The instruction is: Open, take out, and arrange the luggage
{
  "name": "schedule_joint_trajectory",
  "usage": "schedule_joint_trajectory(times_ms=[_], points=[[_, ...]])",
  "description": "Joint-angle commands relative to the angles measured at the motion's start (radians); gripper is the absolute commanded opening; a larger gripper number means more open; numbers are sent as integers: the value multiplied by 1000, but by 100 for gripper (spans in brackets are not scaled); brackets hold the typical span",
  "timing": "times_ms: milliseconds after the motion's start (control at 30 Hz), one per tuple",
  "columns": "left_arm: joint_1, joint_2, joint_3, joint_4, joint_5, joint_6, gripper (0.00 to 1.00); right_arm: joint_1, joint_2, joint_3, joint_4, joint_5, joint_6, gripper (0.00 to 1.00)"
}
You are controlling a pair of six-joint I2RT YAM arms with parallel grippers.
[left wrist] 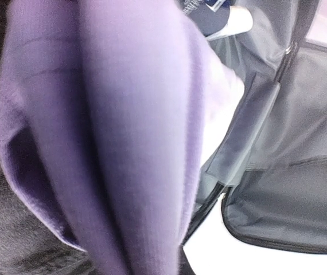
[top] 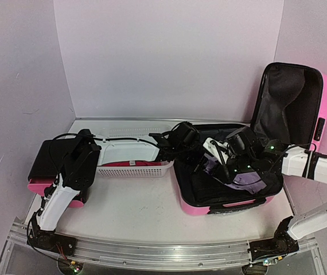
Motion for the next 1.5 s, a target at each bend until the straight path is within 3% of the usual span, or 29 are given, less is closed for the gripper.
schedule_joint_trajectory(times_ms=[0,167,200,400,667,833,1000,1300,1467], points=[[20,-19,7,-16,-39,166,0,-1,-76,57,-64,82,125,63],[17,-49,15,10,-37,314,0,-3,-249,122,-222,221,307,96],[15,-55,21,10,-44,353,0,-3,-274,136,-253,251,333,98],[-3,-121,26,4,-98,581,0,-4,-336,178,-334,389,365,98],[-8,-215,13,-19,-168,793,0,-3,-332,190,-346,396,370,98],[-3,-242,91,-109,-189,940,0,-4,-313,205,-364,393,370,98],[39,-241,143,-233,-128,1033,0,-5,-307,218,-378,387,370,98],[130,-253,145,-271,40,1084,0,-3,-274,240,-381,377,367,98],[167,-319,103,-295,49,1152,0,-5,-254,246,-384,366,369,98]])
